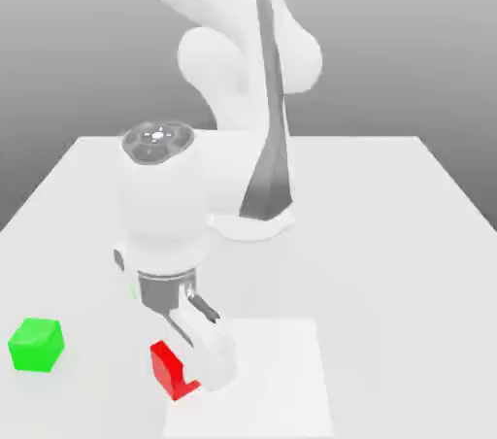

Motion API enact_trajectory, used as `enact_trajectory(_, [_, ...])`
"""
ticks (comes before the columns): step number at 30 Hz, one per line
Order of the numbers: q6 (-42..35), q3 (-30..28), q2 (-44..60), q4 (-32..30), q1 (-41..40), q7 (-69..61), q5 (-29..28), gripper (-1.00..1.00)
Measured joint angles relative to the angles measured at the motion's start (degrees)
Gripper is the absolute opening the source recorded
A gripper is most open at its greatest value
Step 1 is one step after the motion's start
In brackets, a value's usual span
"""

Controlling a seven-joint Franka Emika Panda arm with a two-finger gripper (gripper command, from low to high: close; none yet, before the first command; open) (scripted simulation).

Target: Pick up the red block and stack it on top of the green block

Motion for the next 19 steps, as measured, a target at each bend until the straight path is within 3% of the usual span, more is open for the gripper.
enact_trajectory(10, [-6.7, -12.0, -3.5, 3.2, -12.3, 7.9, 3.2, -1.0])
enact_trajectory(15, [0.6, -11.2, 4.6, 3.9, -14.4, 6.8, 6.1, -1.0])
enact_trajectory(16, [1.7, -10.9, 5.9, 4.0, -14.6, 6.5, 6.5, 1.0])
enact_trajectory(19, [1.7, -10.9, 5.9, 4.0, -14.6, 6.5, 6.5, 1.0])
